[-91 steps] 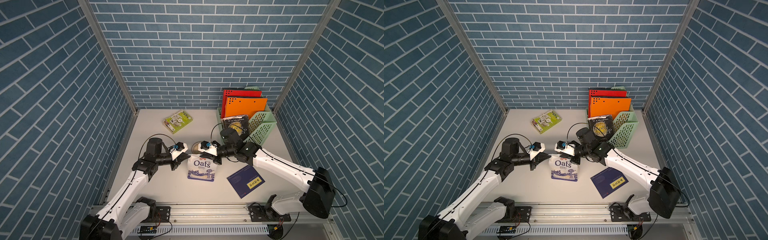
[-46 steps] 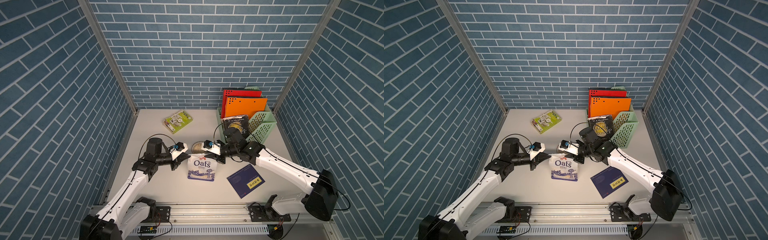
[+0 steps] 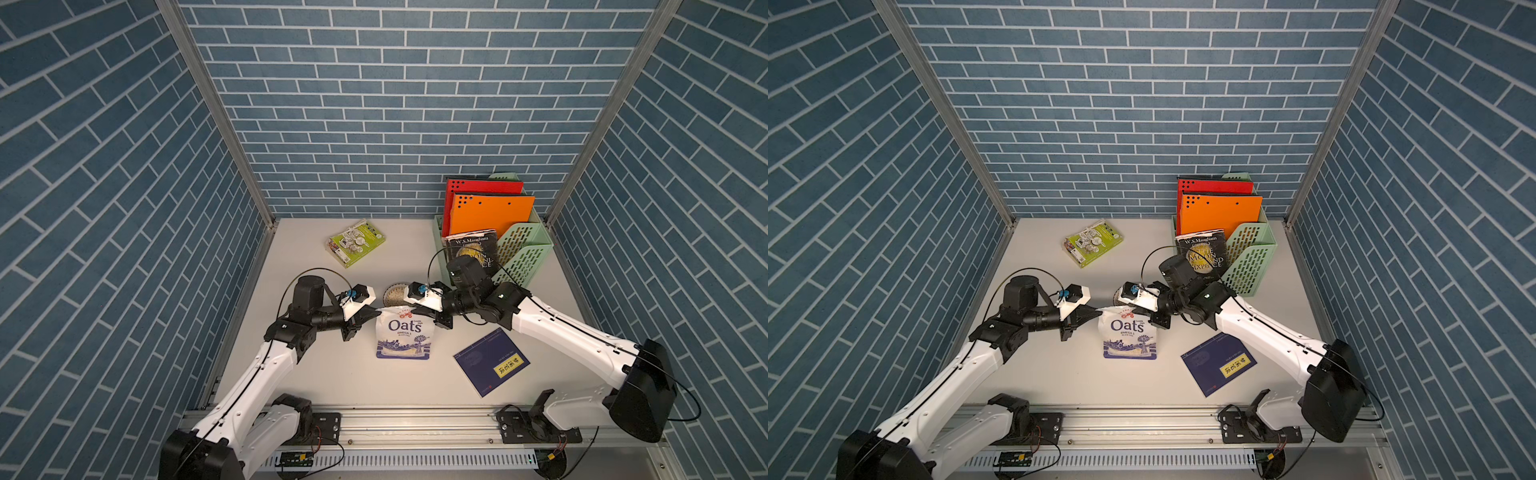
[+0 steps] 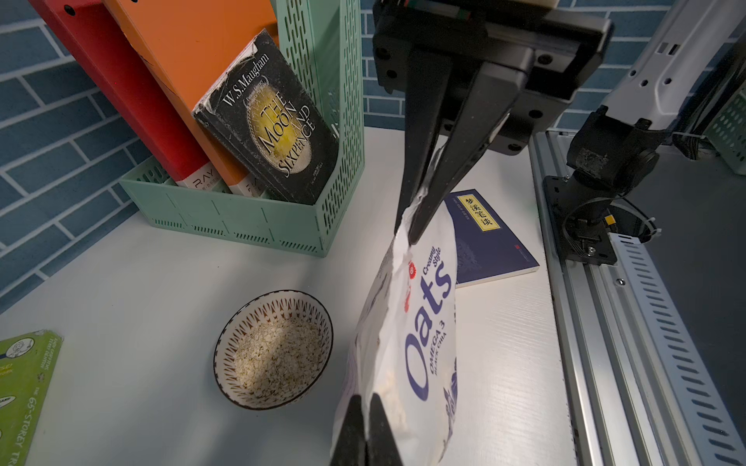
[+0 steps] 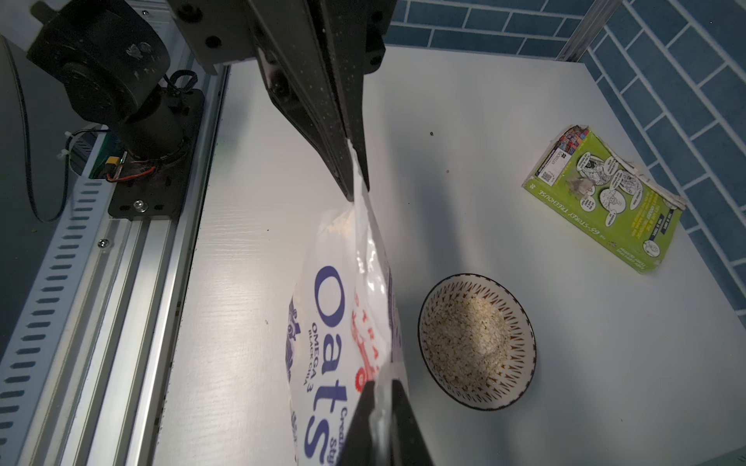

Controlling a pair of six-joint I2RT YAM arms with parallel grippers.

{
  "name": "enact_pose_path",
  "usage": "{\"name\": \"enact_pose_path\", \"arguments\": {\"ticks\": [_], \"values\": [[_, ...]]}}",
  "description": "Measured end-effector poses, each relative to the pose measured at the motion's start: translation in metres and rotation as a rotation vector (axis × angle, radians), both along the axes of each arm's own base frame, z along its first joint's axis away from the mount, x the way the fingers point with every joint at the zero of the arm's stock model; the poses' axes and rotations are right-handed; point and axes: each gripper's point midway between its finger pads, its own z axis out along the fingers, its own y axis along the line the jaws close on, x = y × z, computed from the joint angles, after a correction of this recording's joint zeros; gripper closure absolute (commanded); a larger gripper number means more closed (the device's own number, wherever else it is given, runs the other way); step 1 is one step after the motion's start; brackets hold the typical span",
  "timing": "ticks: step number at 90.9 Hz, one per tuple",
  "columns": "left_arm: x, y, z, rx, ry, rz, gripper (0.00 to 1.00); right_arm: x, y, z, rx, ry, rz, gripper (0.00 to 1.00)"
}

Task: Pour the oats into the breakfast bowl
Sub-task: Close the oats bag at the center of the board.

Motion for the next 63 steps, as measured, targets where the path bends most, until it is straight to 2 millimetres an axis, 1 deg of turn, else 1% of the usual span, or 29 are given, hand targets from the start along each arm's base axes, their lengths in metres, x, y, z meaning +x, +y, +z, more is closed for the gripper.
{"name": "enact_pose_path", "arguments": {"ticks": [6,9,19,30,35,39,42,50,54,60,63], "values": [[0.0,0.0,0.0,0.0,0.0,0.0,1.0,0.003,-0.004,-0.001,-0.006,0.002,-0.01,0.85],[0.0,0.0,0.0,0.0,0.0,0.0,1.0,0.003,-0.005,-0.001,-0.009,0.004,-0.014,0.86],[0.0,0.0,0.0,0.0,0.0,0.0,1.0,0.004,-0.009,-0.002,-0.017,0.009,-0.018,1.0],[0.0,0.0,0.0,0.0,-0.001,0.001,1.0,0.003,-0.009,-0.002,-0.019,0.009,-0.014,1.0],[0.0,0.0,0.0,0.0,-0.002,0.0,1.0,0.002,-0.01,-0.002,-0.019,0.01,-0.014,0.91],[0.0,0.0,0.0,0.0,-0.002,0.0,1.0,0.002,-0.01,-0.002,-0.02,0.01,-0.014,0.87],[0.0,0.0,0.0,0.0,-0.002,0.001,1.0,0.002,-0.011,-0.002,-0.022,0.009,-0.019,0.85],[0.001,0.0,0.0,0.001,-0.002,0.002,1.0,0.004,-0.019,-0.002,-0.027,0.005,-0.038,0.85],[0.001,0.0,0.0,0.001,-0.003,0.002,1.0,0.005,-0.023,-0.001,-0.028,0.003,-0.048,0.89],[0.001,0.0,0.0,0.001,-0.003,0.002,1.0,0.006,-0.025,-0.001,-0.03,-0.003,-0.052,0.99],[0.001,0.0,0.0,0.001,-0.003,0.002,1.0,0.006,-0.026,-0.001,-0.03,0.002,-0.053,1.0]]}}
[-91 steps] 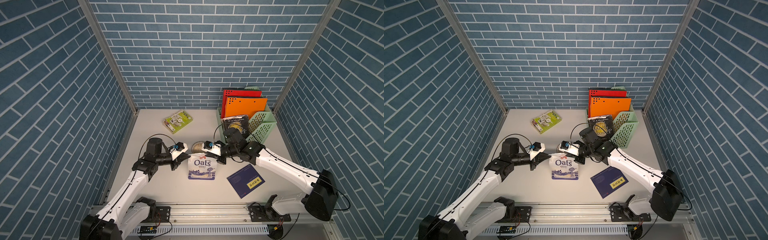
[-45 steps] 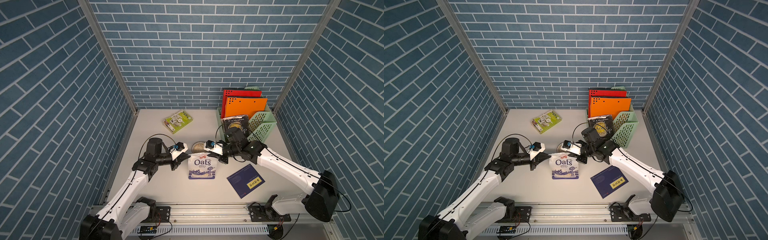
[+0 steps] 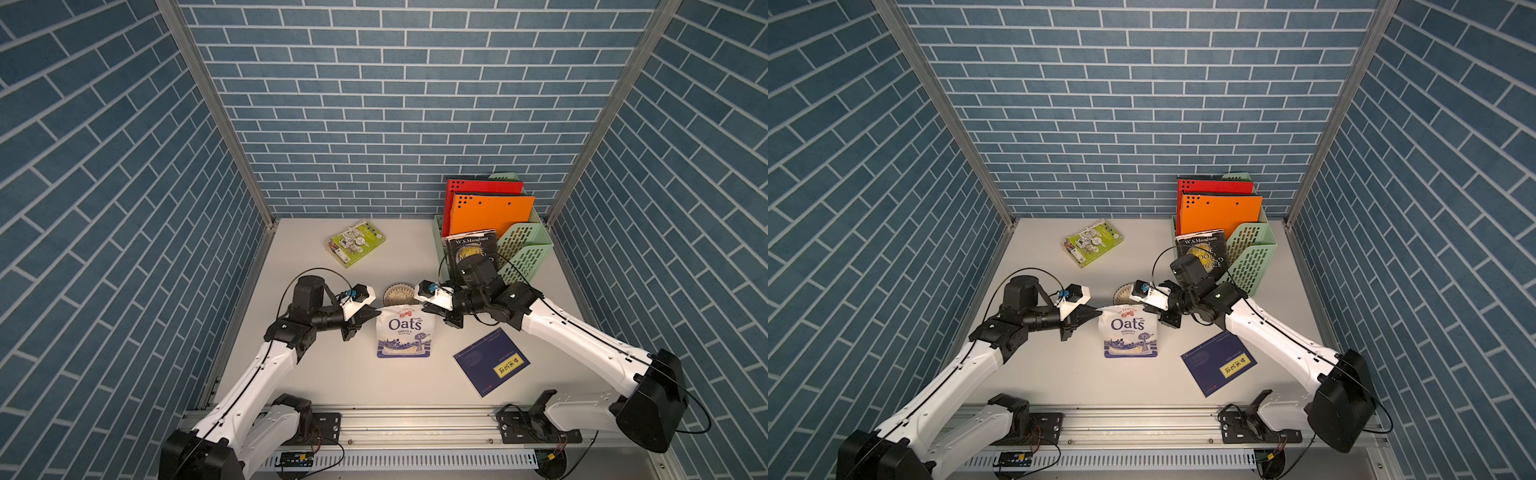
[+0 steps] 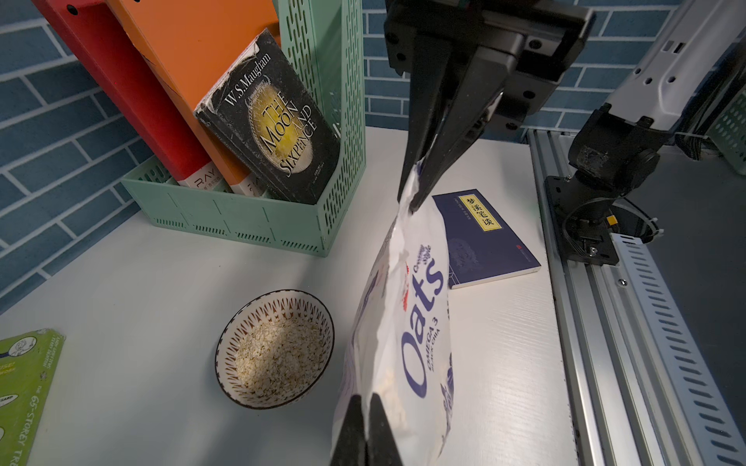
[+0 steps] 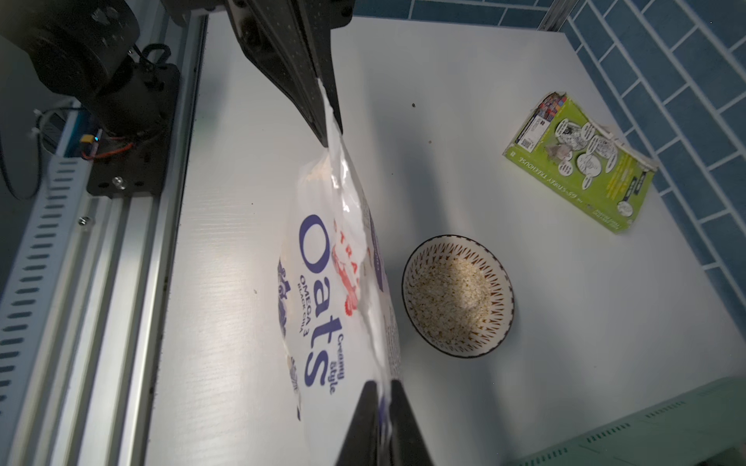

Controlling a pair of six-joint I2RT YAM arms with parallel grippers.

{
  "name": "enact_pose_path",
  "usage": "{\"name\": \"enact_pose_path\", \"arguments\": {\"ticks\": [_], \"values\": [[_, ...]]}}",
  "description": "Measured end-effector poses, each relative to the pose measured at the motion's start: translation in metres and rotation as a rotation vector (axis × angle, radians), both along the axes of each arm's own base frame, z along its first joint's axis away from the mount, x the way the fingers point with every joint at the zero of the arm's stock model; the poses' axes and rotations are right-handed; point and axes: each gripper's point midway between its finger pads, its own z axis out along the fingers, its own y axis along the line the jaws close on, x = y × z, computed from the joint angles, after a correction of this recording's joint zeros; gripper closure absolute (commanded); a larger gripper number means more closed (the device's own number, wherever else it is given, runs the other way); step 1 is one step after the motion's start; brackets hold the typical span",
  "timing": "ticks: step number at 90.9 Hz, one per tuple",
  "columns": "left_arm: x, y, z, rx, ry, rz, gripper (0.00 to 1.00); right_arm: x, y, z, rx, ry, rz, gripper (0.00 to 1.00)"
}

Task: Pour the oats into the breakfast bowl
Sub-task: Close the oats bag at the center of the board.

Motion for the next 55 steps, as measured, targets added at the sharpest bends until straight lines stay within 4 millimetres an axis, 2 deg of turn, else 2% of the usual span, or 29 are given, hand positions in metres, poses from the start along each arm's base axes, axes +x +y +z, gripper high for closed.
{"name": "enact_pose_path", "arguments": {"ticks": [7,11,18,38,55], "values": [[0.0,0.0,0.0,0.0,0.0,0.0,1.0,0.0,0.0,0.0,0.0,0.003,-0.001,1.0],[0.0,0.0,0.0,0.0,-0.001,0.0,0.85,0.0,0.0,0.0,0.0,0.003,-0.001,1.0],[0.001,0.0,0.001,-0.002,-0.008,0.0,0.75,-0.001,-0.001,0.0,-0.001,0.004,-0.002,1.0],[0.007,-0.002,0.002,-0.013,-0.008,0.002,0.64,-0.001,-0.001,0.0,0.001,0.007,0.0,1.0],[0.011,-0.012,0.002,-0.015,-0.014,-0.028,0.65,-0.002,-0.001,0.001,0.005,0.011,0.005,1.0]]}}
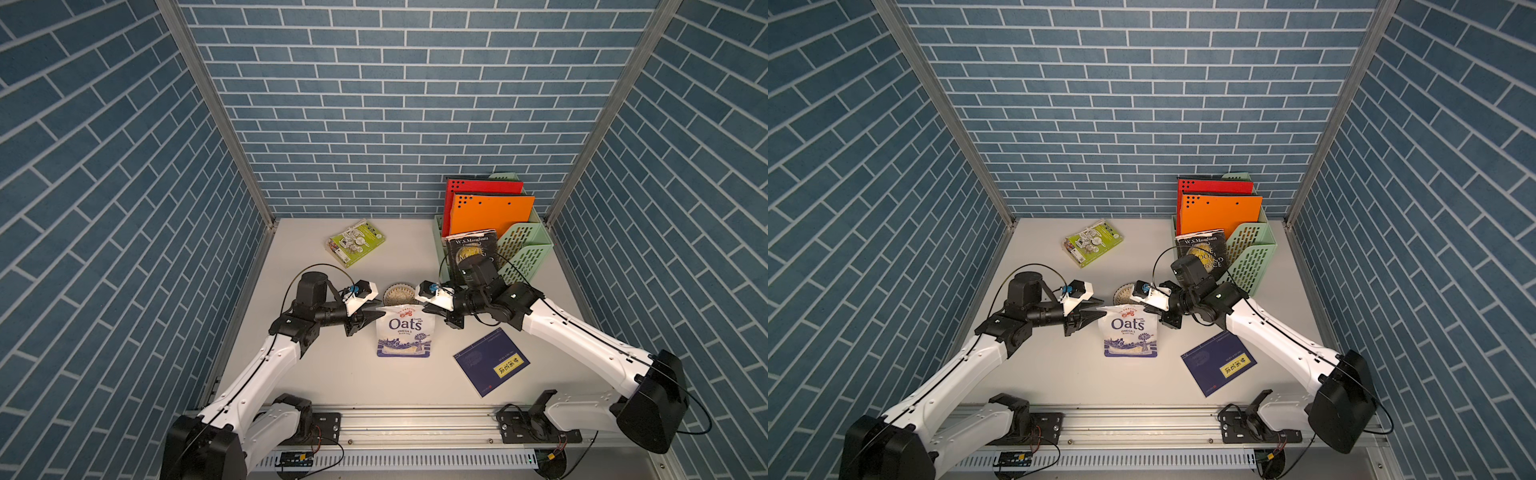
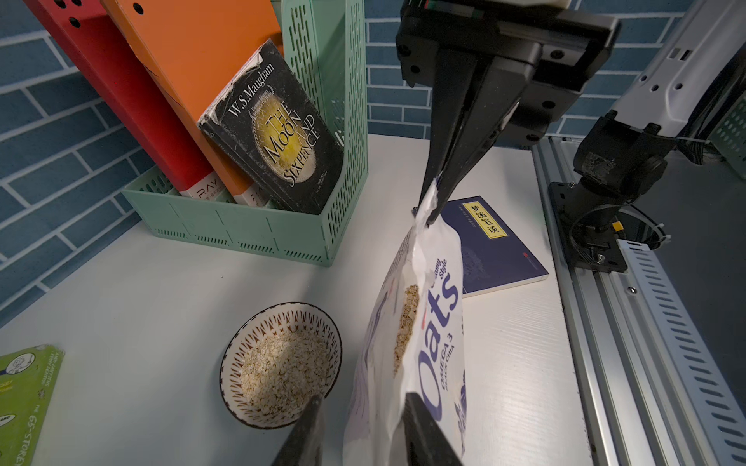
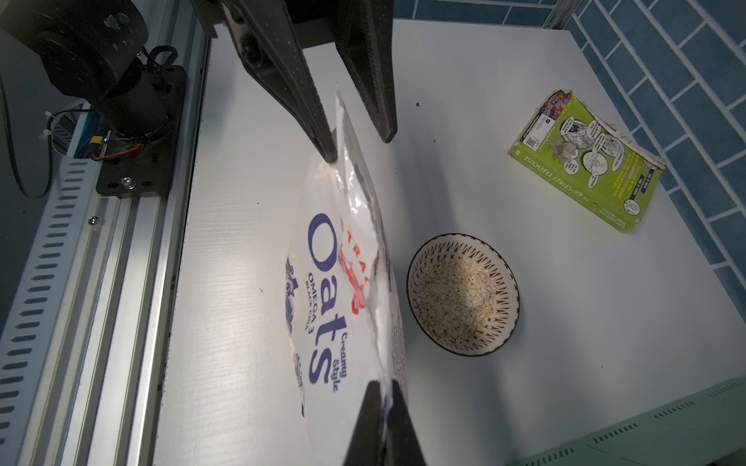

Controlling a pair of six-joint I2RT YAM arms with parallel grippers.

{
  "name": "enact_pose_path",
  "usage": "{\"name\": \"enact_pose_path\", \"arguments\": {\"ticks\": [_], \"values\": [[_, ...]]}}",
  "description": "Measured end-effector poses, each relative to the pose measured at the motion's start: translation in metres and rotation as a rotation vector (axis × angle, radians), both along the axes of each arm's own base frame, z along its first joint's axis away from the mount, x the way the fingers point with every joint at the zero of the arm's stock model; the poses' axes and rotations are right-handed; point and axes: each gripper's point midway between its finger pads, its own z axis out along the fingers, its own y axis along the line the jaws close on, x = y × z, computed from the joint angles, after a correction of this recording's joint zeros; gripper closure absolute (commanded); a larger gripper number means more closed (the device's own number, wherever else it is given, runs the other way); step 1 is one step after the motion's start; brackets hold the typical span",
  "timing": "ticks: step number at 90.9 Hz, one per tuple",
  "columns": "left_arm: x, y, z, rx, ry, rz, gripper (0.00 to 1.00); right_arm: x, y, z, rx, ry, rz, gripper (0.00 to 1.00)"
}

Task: Pour the oats into the breakfast bowl
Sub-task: Close the oats bag at the center of the board.

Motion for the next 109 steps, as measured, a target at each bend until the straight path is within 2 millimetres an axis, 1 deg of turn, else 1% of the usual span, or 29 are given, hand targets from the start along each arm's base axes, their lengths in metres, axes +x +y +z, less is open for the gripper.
{"name": "enact_pose_path", "arguments": {"ticks": [7,17,24,32,38,39,40,46,55,67,81,95,100,109], "values": [[0.0,-0.007,0.001,-0.001,-0.001,-0.024,0.7,0.0,0.0,0.0,0.001,0.001,0.002,1.0],[0.0,-0.016,0.0,0.0,0.007,-0.051,0.82,0.0,0.0,0.0,0.001,0.001,0.001,1.0],[0.0,-0.018,0.0,0.001,0.01,-0.06,0.92,0.0,0.0,0.0,0.0,0.001,-0.001,1.0],[0.0,-0.019,-0.001,0.006,0.005,-0.066,0.99,0.001,0.0,0.0,0.0,0.0,-0.002,1.0],[-0.001,-0.018,-0.001,0.009,0.002,-0.069,1.0,0.001,0.0,0.0,0.001,0.0,-0.002,0.87],[-0.001,-0.018,-0.001,0.01,0.001,-0.069,1.0,0.001,0.0,0.0,0.001,0.0,-0.002,0.87],[-0.001,-0.018,-0.001,0.01,0.002,-0.069,1.0,0.001,0.0,0.0,0.001,0.0,-0.002,0.83],[-0.002,-0.018,-0.001,0.011,0.001,-0.071,1.0,0.001,0.001,0.001,0.004,-0.004,0.0,0.71],[-0.003,-0.018,0.0,0.011,0.0,-0.071,1.0,-0.001,0.005,0.003,0.014,-0.01,0.003,0.63],[-0.003,-0.018,0.0,0.011,0.0,-0.072,1.0,-0.008,0.017,0.005,0.022,-0.024,0.036,0.6],[-0.003,-0.018,0.0,0.009,0.0,-0.075,1.0,-0.005,0.032,0.001,0.019,-0.029,0.056,0.61],[-0.004,-0.019,0.0,0.006,0.001,-0.079,1.0,-0.002,0.042,-0.008,0.003,-0.017,0.064,0.7],[-0.004,-0.019,0.0,0.006,0.002,-0.079,1.0,0.0,0.043,-0.009,0.0,-0.017,0.065,0.78],[-0.004,-0.018,0.0,0.006,0.002,-0.079,1.0,0.001,0.044,-0.008,0.004,-0.027,0.067,0.99]]}}
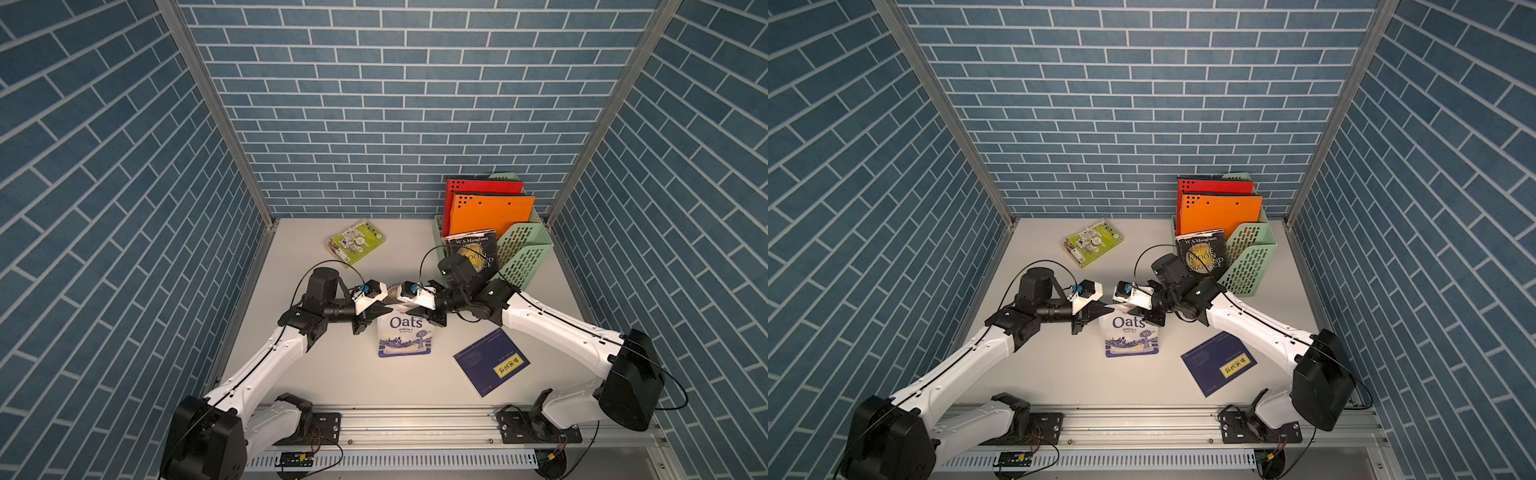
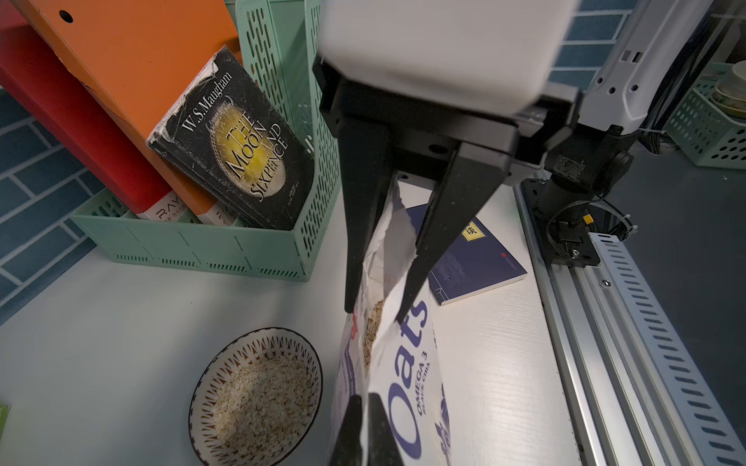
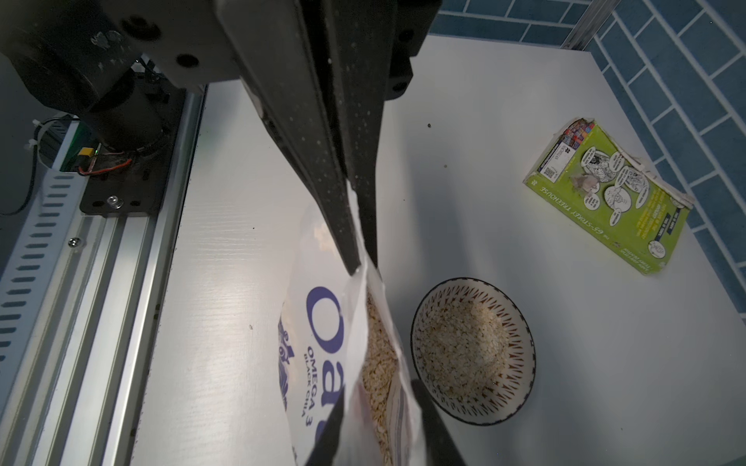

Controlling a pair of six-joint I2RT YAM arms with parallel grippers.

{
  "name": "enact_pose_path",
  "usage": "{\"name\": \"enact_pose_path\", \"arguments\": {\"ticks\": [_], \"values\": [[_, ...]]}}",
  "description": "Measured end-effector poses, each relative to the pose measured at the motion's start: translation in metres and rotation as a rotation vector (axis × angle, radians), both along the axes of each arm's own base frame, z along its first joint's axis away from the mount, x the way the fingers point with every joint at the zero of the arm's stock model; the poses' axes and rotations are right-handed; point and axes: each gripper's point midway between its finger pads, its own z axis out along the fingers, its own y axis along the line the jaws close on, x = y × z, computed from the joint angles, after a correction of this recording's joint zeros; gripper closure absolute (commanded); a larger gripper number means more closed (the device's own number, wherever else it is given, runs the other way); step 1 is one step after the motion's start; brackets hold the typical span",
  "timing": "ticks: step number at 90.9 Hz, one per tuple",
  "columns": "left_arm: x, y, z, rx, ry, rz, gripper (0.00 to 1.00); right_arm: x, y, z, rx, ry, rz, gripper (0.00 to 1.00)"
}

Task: Pour the oats into the breakfast bowl
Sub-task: Close the oats bag at the center of the board.

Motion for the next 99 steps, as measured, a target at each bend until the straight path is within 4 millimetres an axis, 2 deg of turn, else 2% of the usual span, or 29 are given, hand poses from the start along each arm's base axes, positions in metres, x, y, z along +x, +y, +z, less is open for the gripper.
{"name": "enact_pose_path", "arguments": {"ticks": [10,16,22,41,50,68,88,99], "values": [[0.001,0.0,0.0,0.001,0.0,0.003,1.0,-0.001,0.0,0.0,0.0,0.005,-0.001,1.0],[0.001,0.0,0.0,0.001,0.0,0.003,1.0,0.0,0.0,0.0,0.0,0.005,-0.001,0.85],[0.0,0.0,0.0,0.001,0.0,0.002,1.0,0.0,0.001,0.001,0.003,0.003,-0.004,0.77],[0.0,0.0,0.0,-0.001,0.0,0.0,1.0,-0.003,0.009,0.008,0.032,-0.019,0.014,0.75],[0.0,0.0,0.0,-0.002,0.0,-0.002,1.0,-0.004,0.016,0.015,0.054,-0.037,0.027,0.76],[-0.001,0.0,0.0,-0.003,0.001,-0.003,1.0,-0.002,0.026,0.02,0.077,-0.04,0.036,0.89],[0.0,0.0,0.0,-0.001,0.0,-0.001,1.0,-0.003,0.028,0.016,0.071,-0.03,0.042,0.88],[0.0,0.0,0.0,-0.001,-0.001,0.0,1.0,-0.004,0.028,0.016,0.071,-0.03,0.047,0.99]]}}
